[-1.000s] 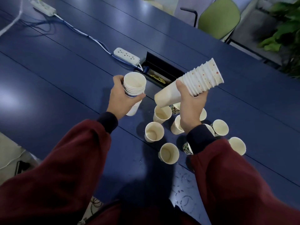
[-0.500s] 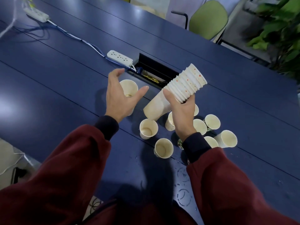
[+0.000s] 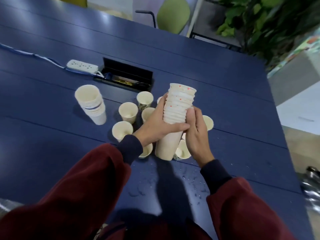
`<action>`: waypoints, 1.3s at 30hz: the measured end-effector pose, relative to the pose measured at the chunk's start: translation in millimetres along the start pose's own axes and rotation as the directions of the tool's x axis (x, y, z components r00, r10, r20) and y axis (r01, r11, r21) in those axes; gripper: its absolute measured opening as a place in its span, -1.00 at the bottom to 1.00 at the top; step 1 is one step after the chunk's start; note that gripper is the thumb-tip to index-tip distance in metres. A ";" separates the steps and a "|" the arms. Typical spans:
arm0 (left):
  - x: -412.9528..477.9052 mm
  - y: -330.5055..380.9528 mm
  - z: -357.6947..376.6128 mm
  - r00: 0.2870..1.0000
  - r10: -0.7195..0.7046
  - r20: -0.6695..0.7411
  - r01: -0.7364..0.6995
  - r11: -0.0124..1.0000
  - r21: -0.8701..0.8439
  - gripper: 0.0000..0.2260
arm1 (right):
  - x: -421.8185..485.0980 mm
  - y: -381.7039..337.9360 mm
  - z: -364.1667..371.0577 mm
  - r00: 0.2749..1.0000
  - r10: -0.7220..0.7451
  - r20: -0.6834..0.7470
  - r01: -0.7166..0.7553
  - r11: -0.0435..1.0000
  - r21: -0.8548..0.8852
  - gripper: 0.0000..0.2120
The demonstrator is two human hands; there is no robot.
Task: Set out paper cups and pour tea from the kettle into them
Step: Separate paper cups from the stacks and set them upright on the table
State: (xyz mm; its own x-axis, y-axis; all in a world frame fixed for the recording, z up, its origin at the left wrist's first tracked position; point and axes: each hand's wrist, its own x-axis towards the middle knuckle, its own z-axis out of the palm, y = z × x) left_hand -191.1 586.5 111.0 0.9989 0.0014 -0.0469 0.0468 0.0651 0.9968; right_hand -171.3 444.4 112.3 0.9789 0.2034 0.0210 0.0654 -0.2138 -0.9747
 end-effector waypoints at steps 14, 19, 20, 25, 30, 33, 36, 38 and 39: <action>14.9 -35.0 161.0 0.989 -0.101 0.111 0.077 0.976 0.203 -0.16 | -4.9 21.0 -196.8 0.995 -0.075 0.064 0.083 0.987 -0.136 -0.76; 10.9 -61.3 190.8 0.977 -0.193 0.088 0.163 0.950 0.266 -0.25 | -2.4 52.6 -224.7 0.997 -0.081 -0.009 0.076 0.968 -0.237 -0.69; 7.7 -66.1 193.8 0.972 -0.221 0.083 0.192 0.944 0.268 -0.27 | -0.2 59.3 -229.2 0.994 -0.093 -0.064 0.074 0.963 -0.259 -0.68; -10.4 -87.3 193.7 0.936 -0.351 -0.009 0.344 0.909 0.236 -0.36 | 21.3 90.1 -243.1 0.991 -0.094 -0.097 0.045 0.908 -0.416 -0.72; -16.2 -97.4 192.3 0.918 -0.391 -0.064 0.395 0.894 0.210 -0.55 | 35.3 116.2 -231.5 0.995 0.002 0.095 0.055 0.802 -0.594 -0.81; -16.8 -101.3 193.1 0.908 -0.409 -0.093 0.419 0.891 0.176 -0.52 | 41.2 120.8 -221.5 0.972 0.116 0.204 0.048 0.752 -0.657 -0.72; -17.7 -105.8 197.1 0.894 -0.435 -0.111 0.447 0.884 0.138 -0.51 | 38.8 123.1 -219.5 0.961 0.136 0.241 0.057 0.755 -0.653 -0.64; -18.2 -109.4 199.8 0.889 -0.444 -0.110 0.456 0.883 0.116 -0.47 | 30.7 124.2 -221.9 0.981 0.020 0.193 0.108 0.768 -0.631 -0.63; -17.4 -110.7 200.8 0.885 -0.452 -0.111 0.463 0.880 0.105 -0.44 | 24.6 122.8 -222.8 0.986 -0.047 0.160 0.137 0.777 -0.614 -0.68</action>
State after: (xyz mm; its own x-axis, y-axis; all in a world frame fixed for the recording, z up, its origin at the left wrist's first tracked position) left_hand -212.8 379.0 14.5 0.8626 0.0822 -0.4992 0.5037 -0.0464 0.8626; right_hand -96.0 210.3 42.7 0.9310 0.3636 0.0311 0.3039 -0.7252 -0.6178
